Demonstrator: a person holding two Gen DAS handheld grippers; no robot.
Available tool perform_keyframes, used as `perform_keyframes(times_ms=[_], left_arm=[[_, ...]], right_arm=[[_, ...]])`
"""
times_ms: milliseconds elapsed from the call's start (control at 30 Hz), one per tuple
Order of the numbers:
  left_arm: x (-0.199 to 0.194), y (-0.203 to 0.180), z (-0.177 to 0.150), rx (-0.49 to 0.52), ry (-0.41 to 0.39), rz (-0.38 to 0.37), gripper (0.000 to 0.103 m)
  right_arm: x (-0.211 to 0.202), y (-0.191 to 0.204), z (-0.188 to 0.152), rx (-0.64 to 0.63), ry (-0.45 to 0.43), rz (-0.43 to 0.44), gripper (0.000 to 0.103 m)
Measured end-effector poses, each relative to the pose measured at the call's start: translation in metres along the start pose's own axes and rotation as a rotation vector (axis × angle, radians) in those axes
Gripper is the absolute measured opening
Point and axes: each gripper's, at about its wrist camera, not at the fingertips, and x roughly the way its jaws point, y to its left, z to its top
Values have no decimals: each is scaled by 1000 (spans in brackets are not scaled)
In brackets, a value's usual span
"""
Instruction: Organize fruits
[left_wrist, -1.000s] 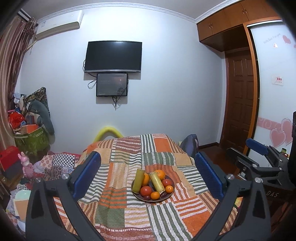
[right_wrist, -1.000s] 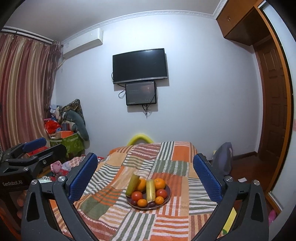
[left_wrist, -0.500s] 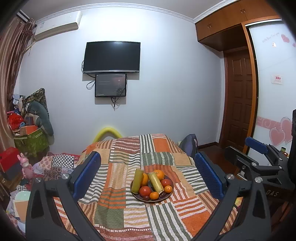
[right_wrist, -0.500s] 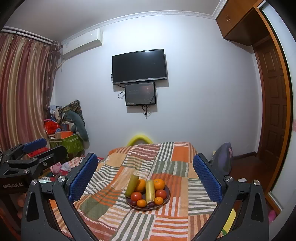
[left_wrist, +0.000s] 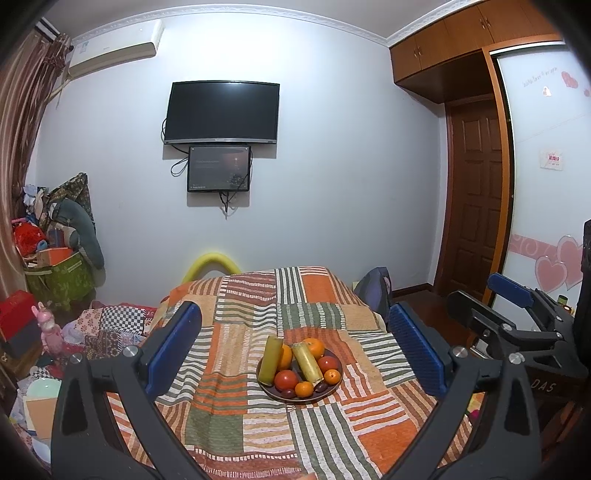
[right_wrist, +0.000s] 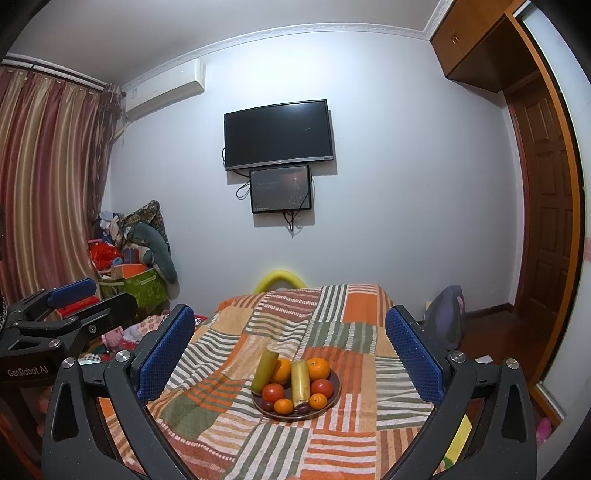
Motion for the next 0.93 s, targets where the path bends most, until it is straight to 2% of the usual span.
perform_keyframes(times_ms=[933], left_arm=[[0, 2, -1, -2, 16, -27, 103]], right_arm=[[-1, 2, 5, -6, -3, -7, 103]])
